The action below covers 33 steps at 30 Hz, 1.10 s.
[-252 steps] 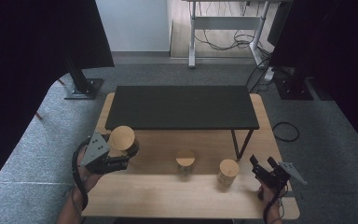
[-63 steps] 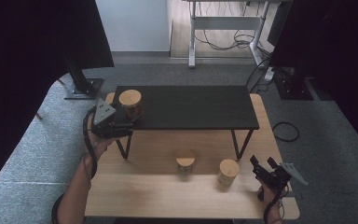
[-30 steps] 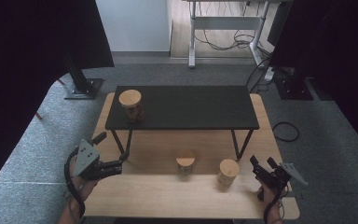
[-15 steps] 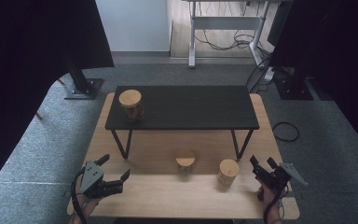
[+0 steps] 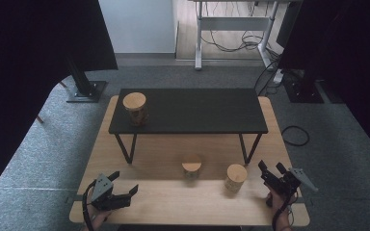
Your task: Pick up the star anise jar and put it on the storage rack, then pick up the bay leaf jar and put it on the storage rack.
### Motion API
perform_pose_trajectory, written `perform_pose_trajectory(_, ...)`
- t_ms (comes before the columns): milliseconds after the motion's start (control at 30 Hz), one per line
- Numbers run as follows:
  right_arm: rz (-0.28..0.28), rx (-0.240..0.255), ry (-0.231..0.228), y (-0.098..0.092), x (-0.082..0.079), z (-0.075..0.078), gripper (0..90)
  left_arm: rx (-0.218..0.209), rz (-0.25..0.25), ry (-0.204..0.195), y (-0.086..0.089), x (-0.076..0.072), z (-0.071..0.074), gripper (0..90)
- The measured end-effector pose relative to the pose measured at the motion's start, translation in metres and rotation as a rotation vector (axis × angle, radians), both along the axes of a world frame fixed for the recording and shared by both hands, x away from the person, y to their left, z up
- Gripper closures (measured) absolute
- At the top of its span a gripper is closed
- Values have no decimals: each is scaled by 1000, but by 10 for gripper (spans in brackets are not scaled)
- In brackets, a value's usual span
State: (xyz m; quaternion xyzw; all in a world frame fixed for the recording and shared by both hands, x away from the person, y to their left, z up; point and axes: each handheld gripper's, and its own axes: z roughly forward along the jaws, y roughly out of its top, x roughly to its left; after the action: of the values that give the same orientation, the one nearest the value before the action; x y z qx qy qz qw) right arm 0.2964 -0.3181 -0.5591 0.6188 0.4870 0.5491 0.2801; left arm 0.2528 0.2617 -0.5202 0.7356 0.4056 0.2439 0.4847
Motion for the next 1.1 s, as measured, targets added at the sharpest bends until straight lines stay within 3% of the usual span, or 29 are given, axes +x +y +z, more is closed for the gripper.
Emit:
perform_pose_trajectory(567, -4, 1, 2, 0, 0, 0, 137, -13, -11, 57, -4, 6, -17, 93)
perform_pose_trajectory(667, 5, -21, 14, 1, -2, 2, 148, -14, -8, 60, -4, 7, -17, 93)
perform_pose_trajectory(833, 51, 68, -100, 4, -18, 29, 146, -49, -13, 76, 1, 10, -19, 93)
perform_pose_trajectory(933, 90, 58, -136, 12, -31, 44, 139, -68, -9, 92, 5, 12, -21, 93)
perform_pose_trajectory(1100, 212, 41, -170, 32, -46, 63, 129, -93, 5, 105, 11, 14, -23, 93)
